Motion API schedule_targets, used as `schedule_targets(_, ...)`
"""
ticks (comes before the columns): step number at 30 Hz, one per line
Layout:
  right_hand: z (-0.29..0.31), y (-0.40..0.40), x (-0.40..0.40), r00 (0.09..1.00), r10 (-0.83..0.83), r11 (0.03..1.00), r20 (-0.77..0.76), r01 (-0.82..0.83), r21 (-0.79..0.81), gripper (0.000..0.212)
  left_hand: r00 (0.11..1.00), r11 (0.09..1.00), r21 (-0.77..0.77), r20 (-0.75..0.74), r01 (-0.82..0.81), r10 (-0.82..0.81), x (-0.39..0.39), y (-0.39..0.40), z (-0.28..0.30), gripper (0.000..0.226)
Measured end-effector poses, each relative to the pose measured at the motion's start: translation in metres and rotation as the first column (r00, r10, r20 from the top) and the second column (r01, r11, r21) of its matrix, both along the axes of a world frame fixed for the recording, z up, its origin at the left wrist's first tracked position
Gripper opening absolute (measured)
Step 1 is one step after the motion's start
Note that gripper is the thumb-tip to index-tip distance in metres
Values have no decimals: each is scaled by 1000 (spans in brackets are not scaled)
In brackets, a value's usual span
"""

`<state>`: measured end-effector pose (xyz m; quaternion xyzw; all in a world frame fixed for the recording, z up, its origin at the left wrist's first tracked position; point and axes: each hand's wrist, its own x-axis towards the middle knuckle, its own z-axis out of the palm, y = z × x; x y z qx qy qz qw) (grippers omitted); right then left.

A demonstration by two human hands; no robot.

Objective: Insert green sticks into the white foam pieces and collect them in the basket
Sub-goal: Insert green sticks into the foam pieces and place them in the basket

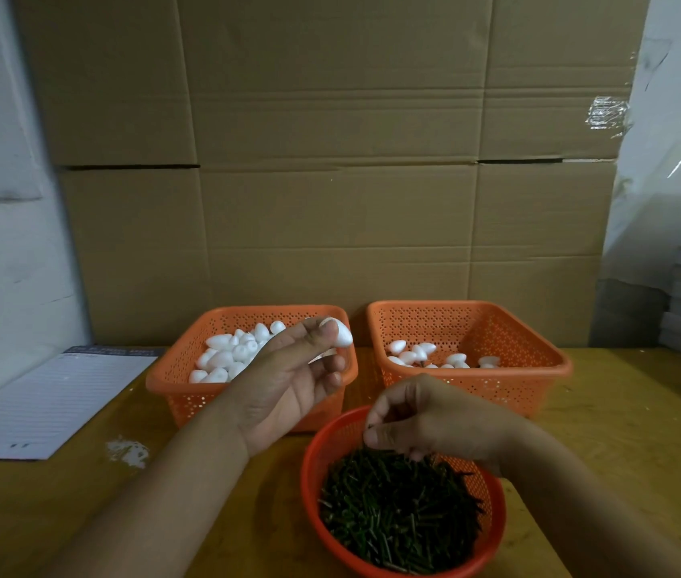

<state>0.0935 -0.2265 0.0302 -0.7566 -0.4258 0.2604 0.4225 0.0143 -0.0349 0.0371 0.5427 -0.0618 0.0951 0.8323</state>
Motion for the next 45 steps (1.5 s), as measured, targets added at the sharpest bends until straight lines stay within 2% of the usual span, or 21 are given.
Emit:
schedule_targets(5,-1,1,0,999,0,999,-52,2,32,5,1000,991,-131,24,10,-7,-1,1,2,39)
schedule_targets(10,-1,1,1,998,-4,999,-65,7,52,4,999,983,-180,31,-15,21,0,1,2,35)
schedule_targets(16,-1,1,1,998,-9,998,-68,13,57,6,995,994,-59,34,-90,92,1,-1,0,34)
schedule_targets(26,-1,0,0,999,-25,999,-48,26,21,14,994,991,-79,-1,-112,112,3,1,-2,46)
schedule_targets(32,0,0,-1,997,-39,999,-72,38,-19,20,990,990,-32,-30,-135,135,4,1,0,28)
schedule_targets(45,1,1,-3,993,-37,999,-114,37,-4,15,999,986,-163,-31,-23,19,0,0,3,38)
